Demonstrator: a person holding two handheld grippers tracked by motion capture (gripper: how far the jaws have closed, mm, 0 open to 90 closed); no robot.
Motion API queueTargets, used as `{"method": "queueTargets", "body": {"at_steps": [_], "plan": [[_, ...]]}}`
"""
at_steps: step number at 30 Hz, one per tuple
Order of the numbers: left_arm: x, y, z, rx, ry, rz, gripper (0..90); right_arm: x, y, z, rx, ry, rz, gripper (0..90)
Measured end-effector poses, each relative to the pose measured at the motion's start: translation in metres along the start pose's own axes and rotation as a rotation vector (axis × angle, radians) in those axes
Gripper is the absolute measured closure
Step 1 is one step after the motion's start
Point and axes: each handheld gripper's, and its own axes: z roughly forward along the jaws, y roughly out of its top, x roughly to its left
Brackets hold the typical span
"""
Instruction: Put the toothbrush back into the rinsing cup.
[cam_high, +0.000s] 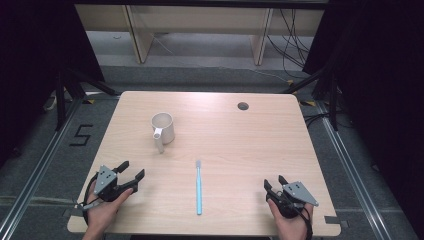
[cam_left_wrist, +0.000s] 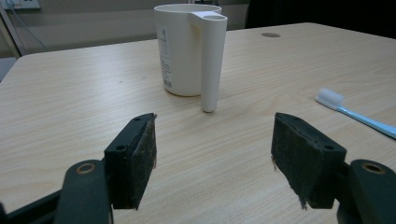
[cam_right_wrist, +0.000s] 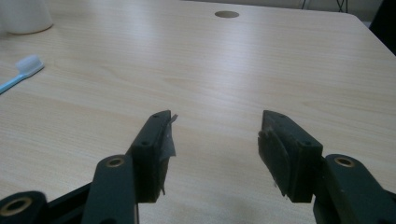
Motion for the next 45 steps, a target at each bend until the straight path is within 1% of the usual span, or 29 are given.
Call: {"method": "queueTargets", "body": {"at_steps": [2, 3, 5, 7, 10, 13, 15, 17, 18, 19, 21, 23, 25, 26, 28, 29, 30, 31, 32, 33, 35, 36, 37, 38, 40, 41, 43, 44, 45], "plan": [[0.000, 0.000, 0.001, -0.010, -0.003, -0.003, 30.8, 0.001, 0.000, 0.001, -0.009, 0.017, 0.020, 45.3], [0.000, 0.000, 0.001, -0.008, 0.000, -0.008, 30.9, -0.001, 0.000, 0.001, -0.013, 0.000, -0.009, 45.5], [0.001, 0.000, 0.002, -0.009, -0.002, -0.010, 31.0, -0.001, 0.000, 0.000, -0.005, -0.003, -0.014, 45.6], [0.001, 0.000, 0.001, 0.008, 0.010, -0.019, 31.1, 0.001, 0.000, 0.000, 0.004, 0.017, 0.019, 46.5], [0.001, 0.000, 0.001, 0.011, 0.013, -0.032, 31.9, 0.000, -0.001, -0.001, -0.028, 0.002, -0.008, 46.8], [0.002, 0.000, 0.001, 0.001, 0.010, -0.037, 31.9, 0.001, 0.000, 0.000, -0.021, 0.006, 0.005, 46.8], [0.002, 0.000, 0.000, 0.004, 0.010, -0.043, 31.8, 0.000, 0.001, 0.001, -0.018, 0.002, -0.008, 46.8], [0.002, 0.000, 0.001, 0.005, 0.009, -0.041, 31.8, 0.000, 0.001, 0.002, -0.020, 0.014, -0.006, 46.7], [0.002, 0.000, 0.001, 0.007, 0.009, -0.039, 31.8, 0.000, 0.002, 0.003, -0.034, 0.001, -0.016, 46.7], [0.001, 0.000, 0.001, 0.006, 0.006, -0.035, 31.8, 0.002, 0.004, 0.003, -0.023, 0.013, 0.004, 47.1], [0.001, 0.000, 0.002, 0.002, -0.002, -0.030, 31.8, 0.003, 0.005, 0.002, -0.019, 0.010, 0.005, 47.9], [0.001, 0.001, 0.002, 0.024, 0.005, -0.021, 32.0, 0.003, 0.009, 0.002, -0.019, 0.008, -0.025, 50.5], [0.000, 0.001, 0.004, 0.021, -0.005, -0.017, 32.2, 0.007, 0.012, 0.000, 0.005, -0.011, 0.009, 50.7], [0.000, 0.001, 0.003, 0.041, -0.007, -0.012, 32.2, 0.007, 0.016, -0.001, 0.017, -0.009, -0.015, 51.3], [0.001, 0.001, 0.004, 0.042, -0.011, -0.015, 32.1, 0.009, 0.018, -0.001, 0.029, -0.016, -0.003, 51.4], [0.001, 0.002, 0.004, 0.046, -0.012, -0.017, 32.1, 0.007, 0.020, -0.001, 0.029, -0.025, -0.037, 52.2], [0.001, 0.002, 0.004, 0.050, -0.011, -0.022, 32.1, 0.009, 0.021, -0.001, 0.052, -0.017, -0.015, 53.1], [0.002, 0.001, 0.005, 0.042, -0.014, -0.025, 32.1, 0.008, 0.021, 0.000, 0.041, -0.022, -0.023, 53.6], [0.002, 0.002, 0.004, 0.049, -0.013, -0.027, 32.1, 0.008, 0.022, -0.002, 0.061, -0.023, -0.019, 53.8], [0.002, 0.002, 0.005, 0.047, -0.015, -0.031, 32.1, 0.009, 0.023, -0.002, 0.083, -0.021, 0.010, 54.7], [0.003, 0.002, 0.004, 0.048, -0.016, -0.032, 32.1, 0.009, 0.024, -0.002, 0.093, -0.026, 0.012, 55.1], [0.003, 0.002, 0.004, 0.047, -0.016, -0.030, 32.0, 0.009, 0.025, -0.003, 0.131, -0.030, 0.039, 55.4], [0.003, 0.002, 0.004, 0.048, -0.017, -0.031, 32.0, 0.006, 0.026, -0.002, 0.134, -0.022, 0.009, 55.4], [0.003, 0.002, 0.004, 0.048, -0.017, -0.031, 32.0, 0.008, 0.028, -0.004, 0.169, -0.035, 0.039, 55.4], [0.003, 0.002, 0.004, 0.052, -0.020, -0.035, 31.9, 0.007, 0.028, -0.001, 0.158, -0.030, 0.037, 55.4], [0.003, 0.002, 0.005, 0.054, -0.020, -0.039, 31.9, 0.005, 0.031, -0.001, 0.192, -0.033, 0.046, 55.4], [0.004, 0.002, 0.005, 0.058, -0.020, -0.037, 31.8, 0.005, 0.032, -0.001, 0.206, -0.018, 0.052, 55.4], [0.004, 0.002, 0.005, 0.060, -0.021, -0.036, 31.8, 0.002, 0.034, 0.000, 0.232, -0.015, 0.023, 55.3], [0.004, 0.002, 0.006, 0.053, -0.026, -0.034, 31.8, 0.002, 0.036, 0.001, 0.258, -0.011, 0.020, 55.1]]}}
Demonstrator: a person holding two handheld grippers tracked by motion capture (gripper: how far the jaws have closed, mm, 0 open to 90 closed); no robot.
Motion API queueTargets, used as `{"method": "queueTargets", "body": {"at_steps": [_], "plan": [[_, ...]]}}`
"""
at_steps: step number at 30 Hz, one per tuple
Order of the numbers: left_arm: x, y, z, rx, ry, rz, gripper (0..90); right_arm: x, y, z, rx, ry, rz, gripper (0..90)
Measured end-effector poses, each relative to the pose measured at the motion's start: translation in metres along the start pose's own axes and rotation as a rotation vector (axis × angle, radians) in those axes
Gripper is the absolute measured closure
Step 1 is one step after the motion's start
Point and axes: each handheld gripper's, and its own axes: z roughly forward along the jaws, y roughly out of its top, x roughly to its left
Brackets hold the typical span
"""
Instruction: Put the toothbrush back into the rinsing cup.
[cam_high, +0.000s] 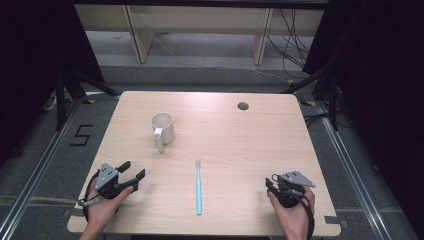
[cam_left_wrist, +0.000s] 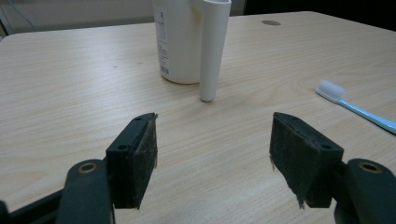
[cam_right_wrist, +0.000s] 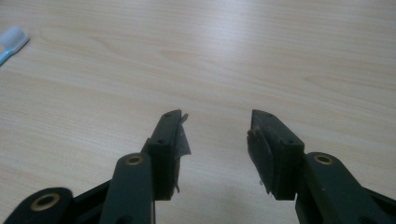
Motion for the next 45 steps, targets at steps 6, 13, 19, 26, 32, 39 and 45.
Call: {"method": "queueTargets", "body": {"at_steps": [6, 13, 19, 26, 32, 39, 45], "plan": [[0.000, 0.002, 0.000, 0.012, 0.000, -0.002, 32.1, 0.001, 0.003, 0.003, 0.050, 0.021, 0.003, 54.1], [-0.003, 0.012, -0.004, 0.034, -0.007, -0.002, 34.1, 0.004, 0.009, 0.001, 0.100, 0.033, 0.021, 58.4], [-0.010, 0.019, -0.004, 0.046, -0.036, 0.008, 34.4, 0.006, 0.013, 0.004, 0.177, 0.044, 0.039, 58.5], [-0.016, 0.020, -0.002, 0.057, -0.054, 0.018, 34.6, 0.011, 0.017, 0.005, 0.284, 0.069, 0.021, 58.6], [-0.021, 0.020, 0.000, 0.060, -0.079, 0.021, 34.6, 0.017, 0.022, 0.008, 0.353, 0.067, 0.033, 58.1], [-0.033, 0.024, 0.003, 0.083, -0.128, 0.034, 35.0, 0.021, 0.026, 0.010, 0.381, 0.084, 0.006, 58.2], [-0.044, 0.025, 0.007, 0.116, -0.156, 0.059, 35.4, 0.029, 0.027, 0.014, 0.422, 0.087, 0.025, 58.1]]}}
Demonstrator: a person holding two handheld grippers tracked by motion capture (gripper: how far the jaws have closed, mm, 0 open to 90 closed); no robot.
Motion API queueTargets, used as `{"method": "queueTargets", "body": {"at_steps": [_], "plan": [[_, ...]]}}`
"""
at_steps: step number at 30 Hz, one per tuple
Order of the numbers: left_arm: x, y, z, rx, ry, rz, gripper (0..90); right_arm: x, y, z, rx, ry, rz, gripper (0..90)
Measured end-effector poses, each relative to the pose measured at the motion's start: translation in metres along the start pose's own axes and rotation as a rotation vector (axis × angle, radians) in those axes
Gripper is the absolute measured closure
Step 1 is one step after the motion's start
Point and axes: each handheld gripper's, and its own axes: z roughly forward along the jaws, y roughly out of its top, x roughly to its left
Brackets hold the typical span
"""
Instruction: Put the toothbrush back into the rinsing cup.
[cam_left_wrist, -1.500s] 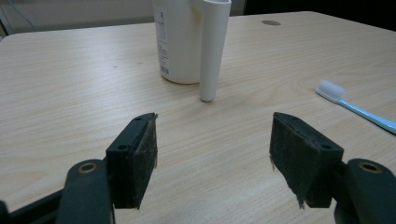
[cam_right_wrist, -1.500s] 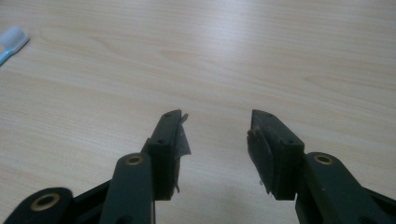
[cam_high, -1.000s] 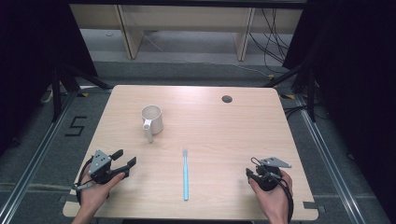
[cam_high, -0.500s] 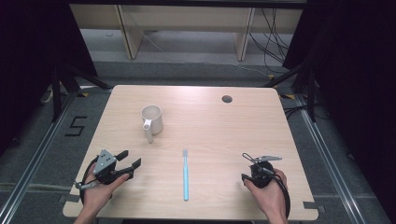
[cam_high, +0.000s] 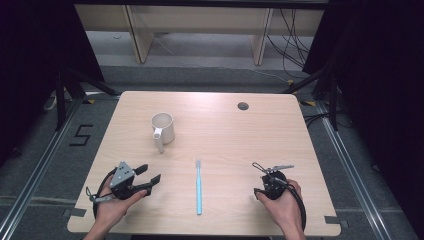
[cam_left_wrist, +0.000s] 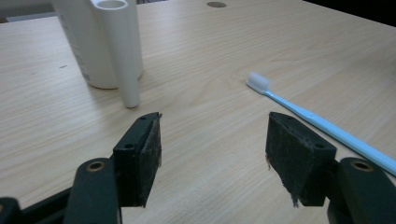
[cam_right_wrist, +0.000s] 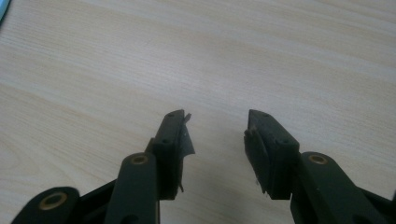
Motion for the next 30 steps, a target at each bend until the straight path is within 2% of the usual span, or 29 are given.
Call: {"method": "queueTargets", "body": {"at_steps": [2, 6, 10, 11, 12, 13, 14, 15, 16, 18, 19, 20, 26, 30], "plan": [[-0.006, 0.004, 0.003, 0.009, -0.018, 0.005, 35.3, 0.000, 0.001, 0.003, -0.015, -0.003, -0.041, 58.0], [-0.012, 0.009, 0.005, 0.016, -0.050, 0.015, 35.2, 0.002, 0.003, 0.003, -0.013, -0.007, -0.028, 58.0], [-0.021, 0.016, 0.009, 0.039, -0.071, 0.017, 35.0, 0.001, 0.004, 0.002, -0.017, 0.012, -0.064, 57.9], [-0.022, 0.017, 0.011, 0.042, -0.079, 0.017, 35.0, 0.003, 0.005, 0.002, -0.021, 0.001, -0.040, 57.9], [-0.024, 0.019, 0.011, 0.053, -0.077, 0.016, 34.9, 0.005, 0.005, 0.002, -0.013, 0.001, -0.029, 57.9], [-0.026, 0.022, 0.014, 0.083, -0.088, 0.018, 34.7, 0.005, 0.006, 0.001, 0.018, -0.011, -0.019, 57.8], [-0.026, 0.022, 0.014, 0.083, -0.088, 0.018, 34.6, 0.006, 0.006, 0.001, 0.012, 0.001, -0.022, 57.7], [-0.029, 0.025, 0.016, 0.123, -0.104, 0.038, 34.4, 0.005, 0.006, 0.000, 0.013, 0.005, -0.035, 57.7], [-0.029, 0.025, 0.016, 0.123, -0.104, 0.038, 34.3, 0.005, 0.006, 0.000, 0.009, 0.001, -0.038, 57.7], [-0.030, 0.029, 0.017, 0.167, -0.104, 0.062, 34.3, 0.005, 0.006, 0.000, 0.009, -0.002, -0.035, 57.7], [-0.032, 0.031, 0.019, 0.176, -0.110, 0.058, 34.3, 0.005, 0.006, 0.000, 0.012, 0.001, -0.038, 57.6], [-0.032, 0.033, 0.020, 0.194, -0.112, 0.076, 34.3, 0.005, 0.006, 0.000, 0.016, 0.003, -0.033, 57.5], [-0.039, 0.040, 0.029, 0.259, -0.112, 0.100, 34.2, 0.007, 0.006, 0.001, 0.030, 0.007, -0.016, 57.1], [-0.044, 0.042, 0.034, 0.297, -0.124, 0.108, 34.2, 0.007, 0.006, 0.000, 0.037, 0.009, -0.029, 57.0]]}}
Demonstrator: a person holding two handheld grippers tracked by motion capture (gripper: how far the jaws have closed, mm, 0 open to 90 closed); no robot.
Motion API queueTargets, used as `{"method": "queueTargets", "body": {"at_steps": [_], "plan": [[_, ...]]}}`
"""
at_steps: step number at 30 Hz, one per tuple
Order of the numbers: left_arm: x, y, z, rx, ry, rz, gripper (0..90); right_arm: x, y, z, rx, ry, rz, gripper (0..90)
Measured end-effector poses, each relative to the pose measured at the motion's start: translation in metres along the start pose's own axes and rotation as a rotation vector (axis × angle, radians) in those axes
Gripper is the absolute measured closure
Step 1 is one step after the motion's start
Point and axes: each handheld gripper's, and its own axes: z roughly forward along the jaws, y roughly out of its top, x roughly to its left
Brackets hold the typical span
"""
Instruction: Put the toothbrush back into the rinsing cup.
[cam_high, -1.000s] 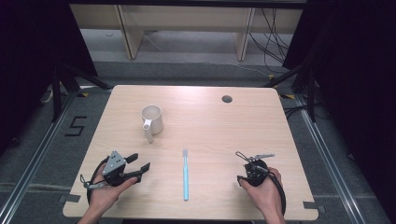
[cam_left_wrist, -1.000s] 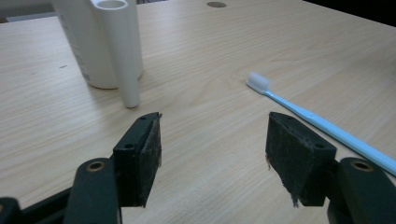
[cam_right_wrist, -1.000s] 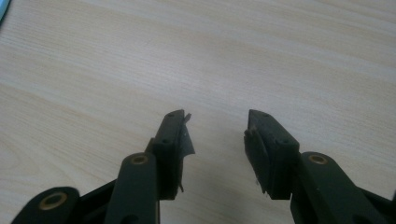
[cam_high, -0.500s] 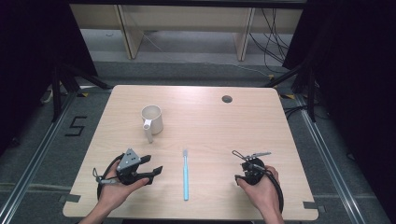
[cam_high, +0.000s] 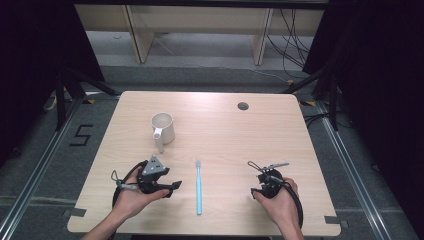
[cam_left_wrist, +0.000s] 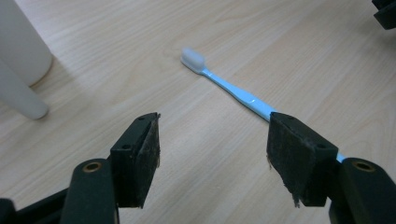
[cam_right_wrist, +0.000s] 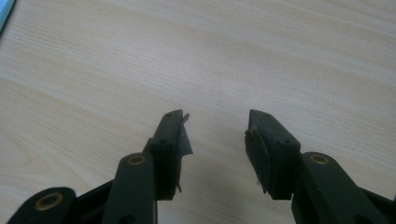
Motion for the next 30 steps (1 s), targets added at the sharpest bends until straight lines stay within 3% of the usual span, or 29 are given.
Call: {"method": "queueTargets", "body": {"at_steps": [4, 6, 12, 14, 15, 18, 29, 30], "plan": [[-0.004, 0.006, 0.006, 0.067, -0.024, -0.005, 34.2, 0.001, 0.001, 0.000, 0.005, 0.001, 0.001, 57.0], [-0.004, 0.010, 0.008, 0.124, -0.048, -0.003, 33.8, 0.002, 0.002, -0.001, 0.001, 0.000, -0.004, 57.1], [-0.004, 0.022, 0.017, 0.214, -0.052, -0.031, 34.6, 0.002, 0.003, -0.002, 0.000, 0.003, -0.008, 57.0], [-0.006, 0.025, 0.022, 0.251, -0.058, -0.032, 34.6, 0.003, 0.003, -0.002, -0.011, -0.001, -0.010, 57.4], [-0.009, 0.027, 0.027, 0.288, -0.069, -0.031, 34.2, 0.001, 0.003, -0.002, -0.041, -0.009, -0.037, 57.5], [-0.011, 0.030, 0.032, 0.328, -0.082, -0.032, 34.2, 0.001, 0.004, -0.003, -0.048, -0.006, -0.042, 57.6], [-0.024, 0.045, 0.054, 0.421, -0.044, -0.090, 32.7, 0.000, 0.004, -0.002, -0.043, 0.005, -0.051, 57.1], [-0.025, 0.046, 0.056, 0.432, -0.041, -0.076, 32.7, 0.001, 0.004, -0.002, -0.046, 0.003, -0.052, 57.1]]}}
